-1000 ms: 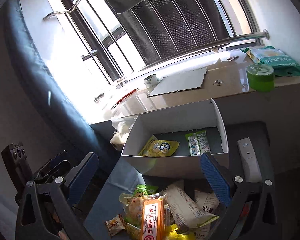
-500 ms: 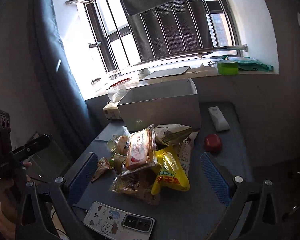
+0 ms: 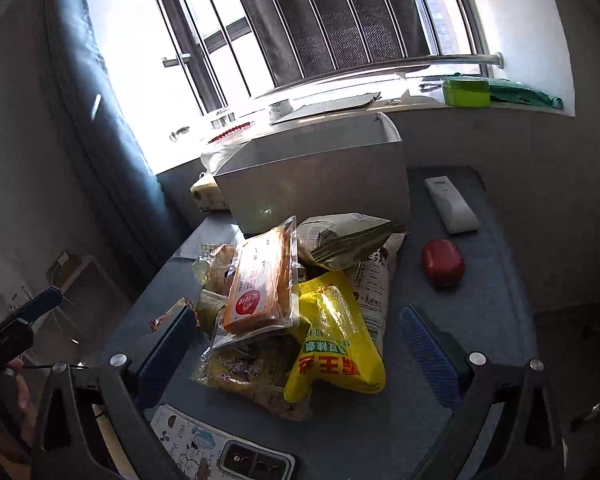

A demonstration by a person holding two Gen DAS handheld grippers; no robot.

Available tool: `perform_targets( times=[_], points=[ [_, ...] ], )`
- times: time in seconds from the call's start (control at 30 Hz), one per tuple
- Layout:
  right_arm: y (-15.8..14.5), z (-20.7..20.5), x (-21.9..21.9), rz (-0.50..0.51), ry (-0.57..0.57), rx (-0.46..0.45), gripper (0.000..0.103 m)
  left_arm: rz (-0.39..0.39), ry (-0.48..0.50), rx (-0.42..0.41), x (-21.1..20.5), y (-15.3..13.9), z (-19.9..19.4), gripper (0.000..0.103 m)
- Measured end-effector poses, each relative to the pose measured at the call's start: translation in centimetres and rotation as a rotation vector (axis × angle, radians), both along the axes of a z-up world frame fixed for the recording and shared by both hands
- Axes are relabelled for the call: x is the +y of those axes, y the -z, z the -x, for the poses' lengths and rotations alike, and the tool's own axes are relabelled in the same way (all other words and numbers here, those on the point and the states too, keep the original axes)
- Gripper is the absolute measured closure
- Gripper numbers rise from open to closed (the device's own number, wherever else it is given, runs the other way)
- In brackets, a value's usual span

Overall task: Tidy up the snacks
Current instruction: 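Grasp the white rice cracker bag with the right gripper while the left gripper grasps a cracker pack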

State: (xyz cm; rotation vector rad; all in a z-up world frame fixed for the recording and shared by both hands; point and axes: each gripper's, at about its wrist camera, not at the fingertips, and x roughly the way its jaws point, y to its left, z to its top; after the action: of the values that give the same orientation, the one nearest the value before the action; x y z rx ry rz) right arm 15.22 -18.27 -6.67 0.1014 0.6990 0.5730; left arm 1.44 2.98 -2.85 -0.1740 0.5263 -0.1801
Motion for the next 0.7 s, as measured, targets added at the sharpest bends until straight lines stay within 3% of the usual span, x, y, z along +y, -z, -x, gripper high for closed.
perform_targets(
  times=[0.23,0.4,0.43,0.5,0.57,0.7],
  points=[
    [2.5,-9.2,1.6,-0.051,0.055,0.195,0.0,0.024,-0.018,0.033,1.2,1.1,-0.7,0.0],
    [4.7,-12.3,2.7,-0.026,0.032,0.285,0.0,0.027,-0.038,0.08,2.3,2.6,-1.7,0.0],
    [5.1,-12.4,2.9,-0.036,0.007,0.301,0.005,0.027,-0.041,0.092,2.5,2.9,-1.9,0.0],
    [4.9,-12.1,2.9,-0.028,-0.015,0.264,0.028,0.028,-0.052,0.106,3.0,3.6,-2.2,0.0],
    [4.5,-11.7,2.6,-0.032,-0.019,0.237,0.041,0.035,-0.053,0.126,3.4,4.2,-2.7,0.0],
    [3.5,-10.7,1.7,-0.052,-0.01,0.196,0.044,0.03,-0.049,0.149,3.8,5.1,-3.8,0.0]
  ],
)
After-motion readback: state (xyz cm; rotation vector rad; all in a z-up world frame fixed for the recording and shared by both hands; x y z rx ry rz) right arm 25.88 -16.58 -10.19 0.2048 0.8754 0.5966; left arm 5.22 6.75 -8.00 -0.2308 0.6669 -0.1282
